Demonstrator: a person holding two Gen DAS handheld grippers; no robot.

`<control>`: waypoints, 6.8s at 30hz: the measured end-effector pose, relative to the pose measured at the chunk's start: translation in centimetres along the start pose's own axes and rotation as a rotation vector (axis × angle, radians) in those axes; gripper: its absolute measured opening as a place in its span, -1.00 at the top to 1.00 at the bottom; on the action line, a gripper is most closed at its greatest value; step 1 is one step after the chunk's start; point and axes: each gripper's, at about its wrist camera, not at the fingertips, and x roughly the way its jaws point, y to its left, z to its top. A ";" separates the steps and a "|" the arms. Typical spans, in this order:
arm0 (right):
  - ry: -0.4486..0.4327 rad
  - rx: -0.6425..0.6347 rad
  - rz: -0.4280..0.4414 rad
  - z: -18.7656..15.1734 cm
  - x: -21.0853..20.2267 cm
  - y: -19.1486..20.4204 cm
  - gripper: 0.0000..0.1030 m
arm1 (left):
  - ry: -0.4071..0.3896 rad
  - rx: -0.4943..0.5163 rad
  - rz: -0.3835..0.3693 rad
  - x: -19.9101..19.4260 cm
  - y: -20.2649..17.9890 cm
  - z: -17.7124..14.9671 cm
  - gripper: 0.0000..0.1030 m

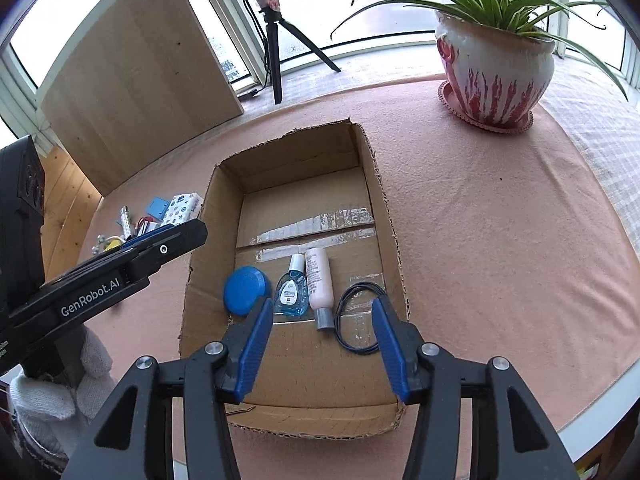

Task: Organize objects
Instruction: 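Carry the bottle and hair tie into the cardboard box and release both, then grasp the large white-and-blue tube with the left tool and lift it, then grasp the yellow card with the right tool and pull it from the pile, then set down the white tube with the left tool while the right tool lowers and regrasps the yellow card, then carry the yellow card into the cardboard box and open the right tool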

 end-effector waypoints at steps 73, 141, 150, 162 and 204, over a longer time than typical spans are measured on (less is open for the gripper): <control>0.147 -0.262 0.149 4.3 11.5 27.6 0.04 | 0.036 -0.344 0.263 -3.4 30.6 -6.3 0.02; 0.429 0.127 0.385 -4.2 17.8 25.3 0.92 | 0.062 -0.368 0.336 -10.0 31.0 -13.2 0.00; 0.474 0.037 0.324 -7.3 16.1 24.5 0.85 | 0.030 -0.364 0.292 -10.7 30.2 -12.3 -0.01; 0.320 -0.151 0.228 -2.9 14.5 25.4 0.05 | -0.077 -0.320 0.349 -12.3 26.0 -11.0 -0.03; 0.372 -0.228 0.272 0.0 12.3 29.4 0.10 | 0.034 -0.340 -0.033 -6.5 22.0 -8.2 0.42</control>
